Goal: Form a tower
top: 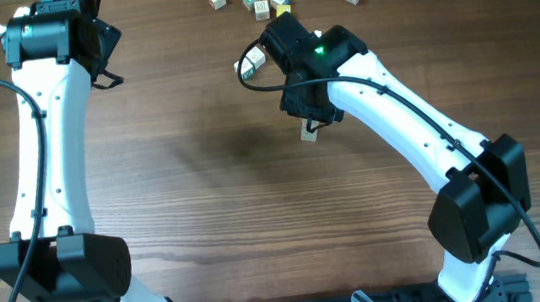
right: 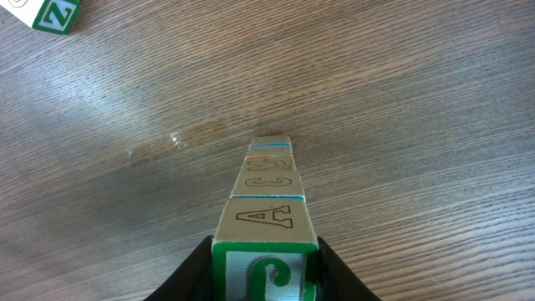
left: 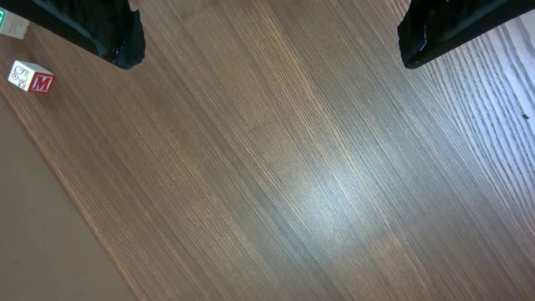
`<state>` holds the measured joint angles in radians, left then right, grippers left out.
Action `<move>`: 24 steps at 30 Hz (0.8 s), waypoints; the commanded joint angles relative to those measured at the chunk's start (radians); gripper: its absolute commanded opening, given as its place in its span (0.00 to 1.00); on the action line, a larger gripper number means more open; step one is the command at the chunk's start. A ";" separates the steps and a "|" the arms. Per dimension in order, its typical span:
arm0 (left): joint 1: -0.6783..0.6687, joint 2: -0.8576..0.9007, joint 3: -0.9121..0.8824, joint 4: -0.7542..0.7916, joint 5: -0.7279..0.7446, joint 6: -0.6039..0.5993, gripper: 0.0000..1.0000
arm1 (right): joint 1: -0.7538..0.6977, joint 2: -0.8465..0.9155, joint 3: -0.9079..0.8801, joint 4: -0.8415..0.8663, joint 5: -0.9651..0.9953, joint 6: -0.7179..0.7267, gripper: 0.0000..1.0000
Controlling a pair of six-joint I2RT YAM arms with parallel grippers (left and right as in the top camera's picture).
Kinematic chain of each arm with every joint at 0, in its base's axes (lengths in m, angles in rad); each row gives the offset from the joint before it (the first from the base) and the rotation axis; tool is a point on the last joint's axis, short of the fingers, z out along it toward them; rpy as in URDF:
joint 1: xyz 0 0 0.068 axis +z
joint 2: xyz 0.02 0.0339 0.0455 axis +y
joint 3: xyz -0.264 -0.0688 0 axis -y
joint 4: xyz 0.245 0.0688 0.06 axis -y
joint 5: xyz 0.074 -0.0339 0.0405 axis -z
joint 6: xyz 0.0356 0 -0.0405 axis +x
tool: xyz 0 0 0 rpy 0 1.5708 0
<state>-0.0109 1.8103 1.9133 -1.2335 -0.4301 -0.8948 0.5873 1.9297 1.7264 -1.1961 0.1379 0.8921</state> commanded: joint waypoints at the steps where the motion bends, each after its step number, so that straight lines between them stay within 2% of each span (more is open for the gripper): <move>1: 0.003 0.010 0.004 0.000 -0.020 0.013 1.00 | -0.003 -0.003 -0.014 -0.002 -0.027 -0.027 0.28; 24: 0.003 0.010 0.004 0.000 -0.020 0.013 1.00 | -0.010 -0.003 -0.013 0.006 -0.032 -0.045 0.22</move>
<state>-0.0109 1.8103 1.9133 -1.2335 -0.4301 -0.8951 0.5861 1.9297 1.7264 -1.1946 0.1337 0.8509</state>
